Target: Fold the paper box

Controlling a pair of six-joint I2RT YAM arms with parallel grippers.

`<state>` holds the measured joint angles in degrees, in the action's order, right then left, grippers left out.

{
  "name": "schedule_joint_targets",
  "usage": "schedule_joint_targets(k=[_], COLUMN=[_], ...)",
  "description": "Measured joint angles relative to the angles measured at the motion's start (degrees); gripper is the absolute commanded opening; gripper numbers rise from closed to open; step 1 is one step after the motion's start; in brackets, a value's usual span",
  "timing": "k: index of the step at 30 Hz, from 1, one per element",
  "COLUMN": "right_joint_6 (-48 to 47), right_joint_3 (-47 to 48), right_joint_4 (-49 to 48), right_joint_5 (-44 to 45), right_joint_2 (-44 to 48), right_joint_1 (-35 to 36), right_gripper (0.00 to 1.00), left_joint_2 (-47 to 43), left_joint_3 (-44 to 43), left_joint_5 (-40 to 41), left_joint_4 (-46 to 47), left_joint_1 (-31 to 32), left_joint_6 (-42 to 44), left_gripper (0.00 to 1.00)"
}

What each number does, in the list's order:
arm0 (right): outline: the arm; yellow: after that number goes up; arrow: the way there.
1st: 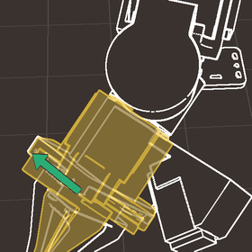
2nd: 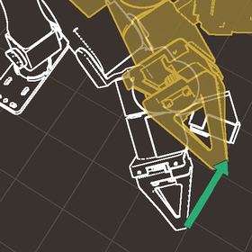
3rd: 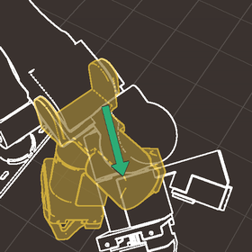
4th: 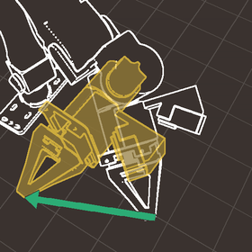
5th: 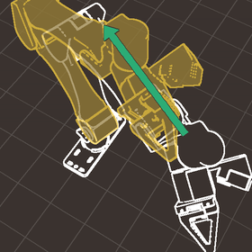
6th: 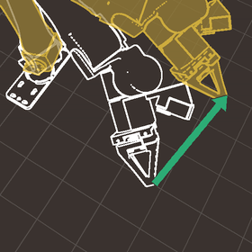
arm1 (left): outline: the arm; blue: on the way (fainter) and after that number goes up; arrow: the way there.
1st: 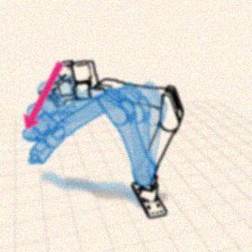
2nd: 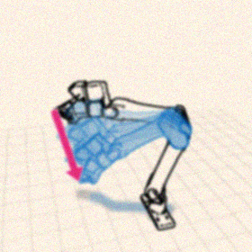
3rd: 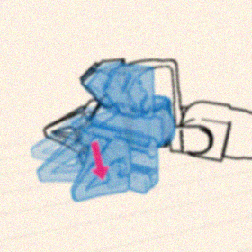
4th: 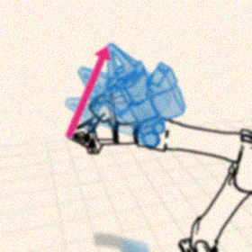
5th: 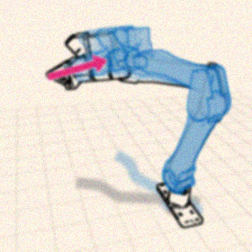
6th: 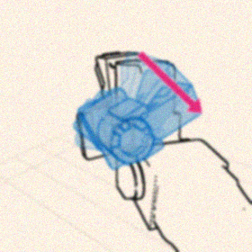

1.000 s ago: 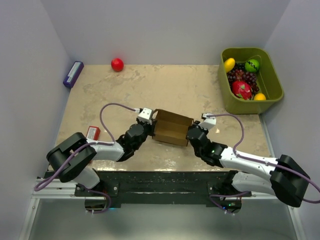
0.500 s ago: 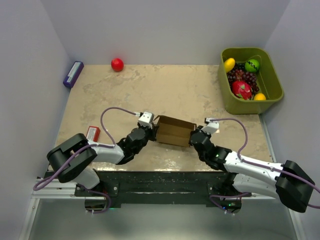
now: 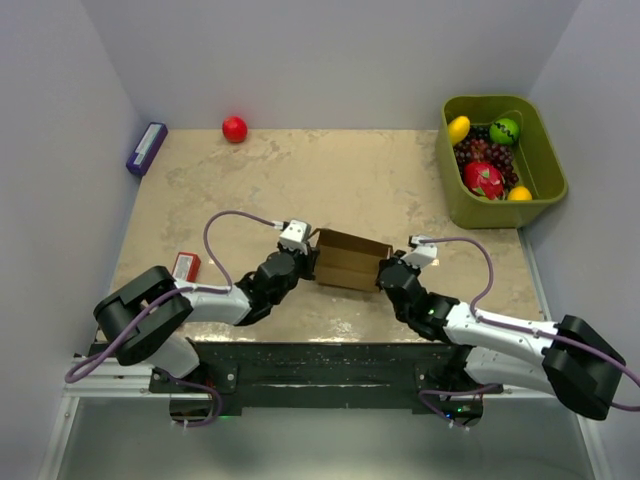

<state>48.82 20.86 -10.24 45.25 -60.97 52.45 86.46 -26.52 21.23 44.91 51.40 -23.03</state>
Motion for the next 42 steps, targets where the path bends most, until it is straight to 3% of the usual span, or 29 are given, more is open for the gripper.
schedule_joint_targets(k=[4,8,12,15,24,30,38,42], right_joint_6=[0.1,0.7,0.9,0.7,-1.9,-2.8,-2.4,-2.3], right_joint_3=[0.0,0.0,0.0,0.4,7.6,15.9,20.8,20.8], right_joint_4=[0.2,4.0,10.2,15.3,30.9,37.2,30.6,24.8], right_joint_5=[0.0,-2.7,-6.1,-8.7,-18.3,-20.4,-18.2,-18.4], right_joint_2=[0.0,2.4,7.4,11.8,25.1,29.6,18.9,8.8], right_joint_1=[0.0,0.1,0.2,0.2,0.2,0.2,0.2,0.2], right_gripper=[0.23,0.60,0.76,0.81,0.88,0.76,0.67,0.65], left_joint_2=[0.0,-0.1,-0.9,-1.0,-0.9,-0.8,-0.8,-0.9], left_joint_3=[1.2,2.9,4.3,4.6,4.6,5.0,6.0,7.3], left_joint_5=[0.1,0.5,1.8,3.1,6.6,6.7,6.6,6.4], left_joint_4=[1.5,3.3,3.7,3.6,3.3,3.9,4.5,4.7], left_joint_1=[0.0,0.1,1.0,1.8,3.5,3.9,4.5,4.7], left_joint_6=[0.0,0.1,0.9,2.0,5.1,6.2,6.7,6.7], left_gripper=[0.00,0.00,0.00,0.00,0.00,0.00,0.00,0.11])
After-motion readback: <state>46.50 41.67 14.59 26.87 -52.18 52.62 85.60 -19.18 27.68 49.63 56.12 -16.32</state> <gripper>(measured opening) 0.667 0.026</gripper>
